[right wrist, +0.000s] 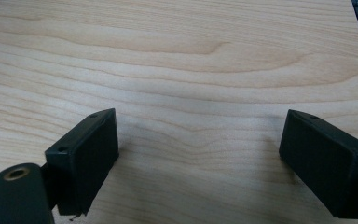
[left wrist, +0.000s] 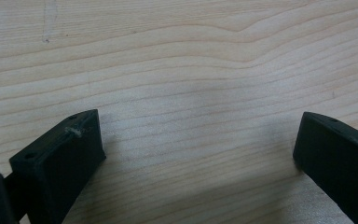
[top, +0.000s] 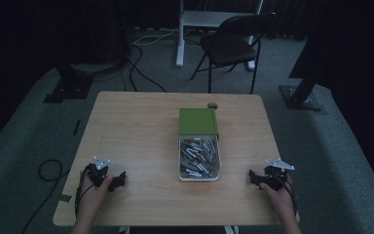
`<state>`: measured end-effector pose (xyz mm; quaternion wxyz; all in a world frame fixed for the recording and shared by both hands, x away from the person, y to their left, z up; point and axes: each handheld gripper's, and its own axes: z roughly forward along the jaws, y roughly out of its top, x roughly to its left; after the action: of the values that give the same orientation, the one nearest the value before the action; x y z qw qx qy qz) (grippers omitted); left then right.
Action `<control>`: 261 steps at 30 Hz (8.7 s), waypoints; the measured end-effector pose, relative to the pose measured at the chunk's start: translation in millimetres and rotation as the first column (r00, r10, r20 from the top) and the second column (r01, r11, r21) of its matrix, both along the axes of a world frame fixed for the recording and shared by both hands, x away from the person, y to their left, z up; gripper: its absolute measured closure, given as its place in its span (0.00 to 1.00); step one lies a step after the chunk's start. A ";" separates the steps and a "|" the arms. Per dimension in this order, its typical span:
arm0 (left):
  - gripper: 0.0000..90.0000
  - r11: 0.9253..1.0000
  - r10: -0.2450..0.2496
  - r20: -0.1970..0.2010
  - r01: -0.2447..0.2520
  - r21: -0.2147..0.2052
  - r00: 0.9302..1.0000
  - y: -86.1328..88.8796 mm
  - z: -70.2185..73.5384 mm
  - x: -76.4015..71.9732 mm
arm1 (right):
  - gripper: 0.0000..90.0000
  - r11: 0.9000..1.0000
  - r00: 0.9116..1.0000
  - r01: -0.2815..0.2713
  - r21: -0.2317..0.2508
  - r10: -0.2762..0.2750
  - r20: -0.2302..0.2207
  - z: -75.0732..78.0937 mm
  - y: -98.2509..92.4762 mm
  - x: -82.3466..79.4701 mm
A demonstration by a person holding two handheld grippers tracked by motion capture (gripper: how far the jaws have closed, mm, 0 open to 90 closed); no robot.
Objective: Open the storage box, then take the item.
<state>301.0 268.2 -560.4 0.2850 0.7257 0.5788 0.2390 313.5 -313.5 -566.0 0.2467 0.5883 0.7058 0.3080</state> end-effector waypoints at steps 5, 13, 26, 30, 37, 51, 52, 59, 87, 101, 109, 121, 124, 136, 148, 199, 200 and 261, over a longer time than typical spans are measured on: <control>0.02 1.000 0.019 0.002 -0.019 -0.003 1.000 -0.6 -0.3 0.1 | 0.12 1.000 1.000 -0.005 -0.003 0.005 0.001 0.0 -0.2 0.5; 0.02 1.000 0.021 -0.001 -0.021 -0.003 1.000 -0.5 -0.1 0.5 | 0.12 1.000 1.000 -0.001 -0.002 0.001 0.001 -0.1 0.2 1.2; 0.02 1.000 0.021 -0.001 -0.021 -0.003 1.000 -0.5 -0.2 0.5 | 0.12 1.000 1.000 0.000 -0.001 0.000 0.001 -0.1 0.3 1.5; 0.02 1.000 0.021 -0.002 -0.021 -0.003 1.000 -0.4 -0.1 0.5 | 0.12 1.000 1.000 0.000 -0.001 0.000 0.001 0.0 0.3 1.5; 0.02 1.000 0.019 -0.003 -0.019 -0.001 1.000 -0.2 0.0 0.5 | 0.16 1.000 1.000 -0.010 0.021 0.010 -0.008 3.0 -1.5 1.4; 0.02 1.000 0.021 -0.003 -0.021 -0.001 1.000 -0.4 0.0 0.5 | 0.17 0.984 0.984 -0.146 0.101 0.133 0.118 47.9 21.5 -5.8; 0.02 1.000 0.020 -0.003 -0.020 -0.001 1.000 -0.4 0.0 0.5 | 0.17 0.982 0.982 -0.154 0.108 0.140 0.126 51.1 23.4 -6.0; 0.02 1.000 0.026 -0.001 -0.026 -0.001 1.000 -0.9 -0.1 0.1 | 0.21 0.962 0.956 -0.242 0.125 0.215 0.201 78.5 39.1 -10.1; 0.02 1.000 0.025 -0.001 -0.025 -0.001 1.000 -0.8 -0.1 0.2 | 0.53 0.789 0.759 -0.613 0.029 0.579 0.299 120.9 116.1 -22.6; 0.02 1.000 0.025 -0.001 -0.025 -0.001 1.000 -0.8 -0.1 0.2 | 0.68 0.697 0.675 -0.716 -0.025 0.701 0.228 102.6 156.9 -22.7; 0.02 1.000 0.025 -0.001 -0.025 -0.001 1.000 -0.8 -0.1 0.2 | 0.74 0.697 0.682 -0.714 -0.060 0.712 0.167 89.5 167.7 -18.1; 0.02 1.000 0.025 -0.002 -0.025 -0.001 1.000 -0.7 -0.1 0.2 | 0.83 0.715 0.707 -0.697 -0.054 0.697 0.120 75.7 181.0 -7.8; 0.02 1.000 0.026 -0.002 -0.026 -0.002 1.000 -0.8 -0.1 0.1 | 0.85 0.709 0.702 -0.703 -0.052 0.704 0.111 73.8 185.7 -7.0; 0.02 1.000 0.025 -0.002 -0.025 -0.001 1.000 -0.7 -0.1 0.2 | 0.83 0.749 0.744 -0.662 -0.043 0.662 0.090 65.6 195.6 0.3; 0.02 1.000 0.026 -0.001 -0.026 -0.001 1.000 -0.8 -0.1 0.2 | 0.98 0.755 0.752 -0.648 -0.097 0.655 0.076 63.4 200.6 2.3; 0.02 1.000 0.026 -0.001 -0.026 -0.002 1.000 -0.8 -0.1 0.2 | 0.99 0.852 0.807 -0.516 0.086 0.450 0.382 171.6 113.9 0.5; 0.02 1.000 0.025 -0.003 -0.025 -0.002 1.000 -0.7 0.0 0.2 | 0.99 0.856 0.811 -0.510 0.086 0.445 0.379 170.9 110.0 0.6; 0.02 1.000 0.026 -0.002 -0.026 -0.002 1.000 -0.9 0.0 0.3 | 0.99 0.965 0.963 -0.259 -0.027 0.261 0.067 34.3 33.4 6.4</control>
<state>301.3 267.3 -560.4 0.2818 0.7180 0.5889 0.2413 319.9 -280.1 -531.7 0.2339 0.4773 0.7705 0.3519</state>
